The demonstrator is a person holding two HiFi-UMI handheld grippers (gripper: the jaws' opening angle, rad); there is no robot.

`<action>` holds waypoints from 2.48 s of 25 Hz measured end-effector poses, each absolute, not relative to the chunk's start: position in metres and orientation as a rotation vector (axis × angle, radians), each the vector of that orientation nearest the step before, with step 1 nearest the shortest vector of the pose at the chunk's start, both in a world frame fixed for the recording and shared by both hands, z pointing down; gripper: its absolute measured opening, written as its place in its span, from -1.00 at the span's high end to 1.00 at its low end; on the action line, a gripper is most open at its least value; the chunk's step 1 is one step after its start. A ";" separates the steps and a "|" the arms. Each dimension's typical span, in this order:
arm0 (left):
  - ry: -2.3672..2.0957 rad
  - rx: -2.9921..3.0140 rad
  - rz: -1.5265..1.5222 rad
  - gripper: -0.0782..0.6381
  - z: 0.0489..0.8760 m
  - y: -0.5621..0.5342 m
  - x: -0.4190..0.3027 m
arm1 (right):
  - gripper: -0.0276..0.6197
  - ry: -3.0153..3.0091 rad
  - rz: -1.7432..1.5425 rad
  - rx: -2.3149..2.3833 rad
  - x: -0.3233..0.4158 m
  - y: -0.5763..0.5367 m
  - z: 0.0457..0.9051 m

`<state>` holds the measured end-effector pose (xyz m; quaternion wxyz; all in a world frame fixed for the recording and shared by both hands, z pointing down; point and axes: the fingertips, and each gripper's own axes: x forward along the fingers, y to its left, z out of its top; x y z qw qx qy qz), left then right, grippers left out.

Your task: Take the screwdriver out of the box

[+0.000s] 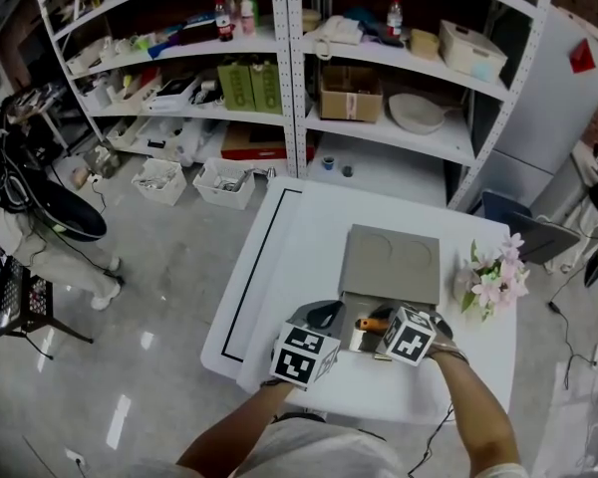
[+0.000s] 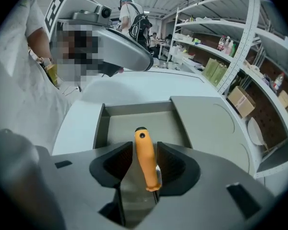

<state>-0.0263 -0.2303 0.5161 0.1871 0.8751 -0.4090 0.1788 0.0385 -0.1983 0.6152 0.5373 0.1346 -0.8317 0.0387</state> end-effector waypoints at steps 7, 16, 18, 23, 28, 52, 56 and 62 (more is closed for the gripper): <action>-1.118 2.461 0.491 0.77 0.517 -0.241 -0.029 | 0.49 -1.937 0.111 0.295 0.040 -0.202 0.623; -1.086 2.469 0.496 0.77 0.518 -0.242 -0.025 | 0.56 -2.005 0.142 0.395 0.037 -0.206 0.614; -1.088 2.473 0.495 0.77 0.515 -0.242 -0.025 | 0.56 -2.038 0.162 0.444 0.037 -0.209 0.606; -1.113 2.478 0.480 0.77 0.506 -0.243 -0.025 | 0.56 -2.120 0.186 0.564 0.039 -0.214 0.581; -1.131 2.488 0.460 0.77 0.495 -0.238 -0.020 | 0.56 -2.213 0.199 0.709 0.046 -0.214 0.546; -1.308 2.527 0.354 0.77 0.439 -0.178 0.025 | 0.57 -2.474 0.133 1.280 0.130 -0.149 0.420; -1.335 2.535 0.356 0.77 0.437 -0.168 0.030 | 0.57 -2.496 0.172 1.377 0.150 -0.138 0.414; -1.379 2.519 0.367 0.77 0.437 -0.156 0.032 | 0.57 -2.546 0.273 1.526 0.173 -0.127 0.404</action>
